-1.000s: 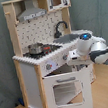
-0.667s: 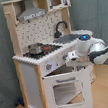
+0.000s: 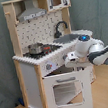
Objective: Play with the kitchen
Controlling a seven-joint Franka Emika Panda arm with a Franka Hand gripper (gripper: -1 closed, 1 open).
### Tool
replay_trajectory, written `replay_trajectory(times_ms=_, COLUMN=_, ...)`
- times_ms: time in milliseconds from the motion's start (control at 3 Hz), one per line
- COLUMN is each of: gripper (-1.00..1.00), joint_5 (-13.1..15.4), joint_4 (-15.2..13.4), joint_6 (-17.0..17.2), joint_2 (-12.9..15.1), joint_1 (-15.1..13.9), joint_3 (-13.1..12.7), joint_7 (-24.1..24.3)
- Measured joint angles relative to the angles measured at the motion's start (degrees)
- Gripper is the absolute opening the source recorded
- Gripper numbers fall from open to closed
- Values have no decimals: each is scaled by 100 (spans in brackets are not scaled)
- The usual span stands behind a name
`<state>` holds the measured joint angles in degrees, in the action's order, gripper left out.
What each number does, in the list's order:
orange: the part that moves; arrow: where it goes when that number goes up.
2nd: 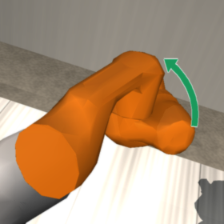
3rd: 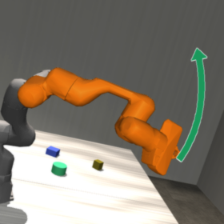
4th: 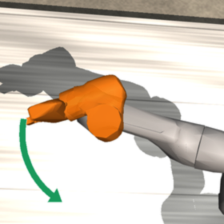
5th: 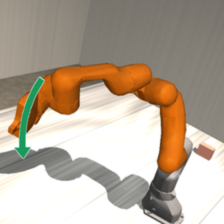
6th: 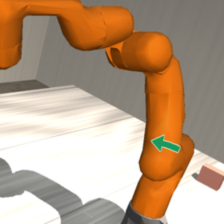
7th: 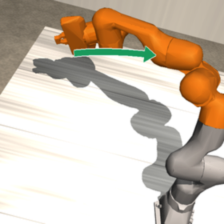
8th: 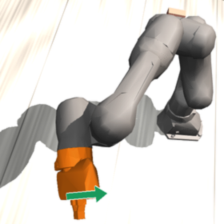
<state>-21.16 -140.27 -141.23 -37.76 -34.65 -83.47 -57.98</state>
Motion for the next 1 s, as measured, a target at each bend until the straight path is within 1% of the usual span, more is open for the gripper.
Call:
replay_trajectory(times_ms=333, gripper=-100, joint_5=0, joint_4=10, joint_6=-139, joint_2=115, joint_1=-99, joint_3=-109, joint_7=0)
replay_trajectory(times_ms=667, gripper=-100, joint_5=0, joint_4=14, joint_6=-511, joint_2=462, joint_1=-307, joint_3=-375, joint_7=2)
replay_trajectory(times_ms=1000, gripper=-100, joint_5=-11, joint_4=14, joint_6=-691, joint_2=932, joint_1=-317, joint_3=-633, joint_7=121)
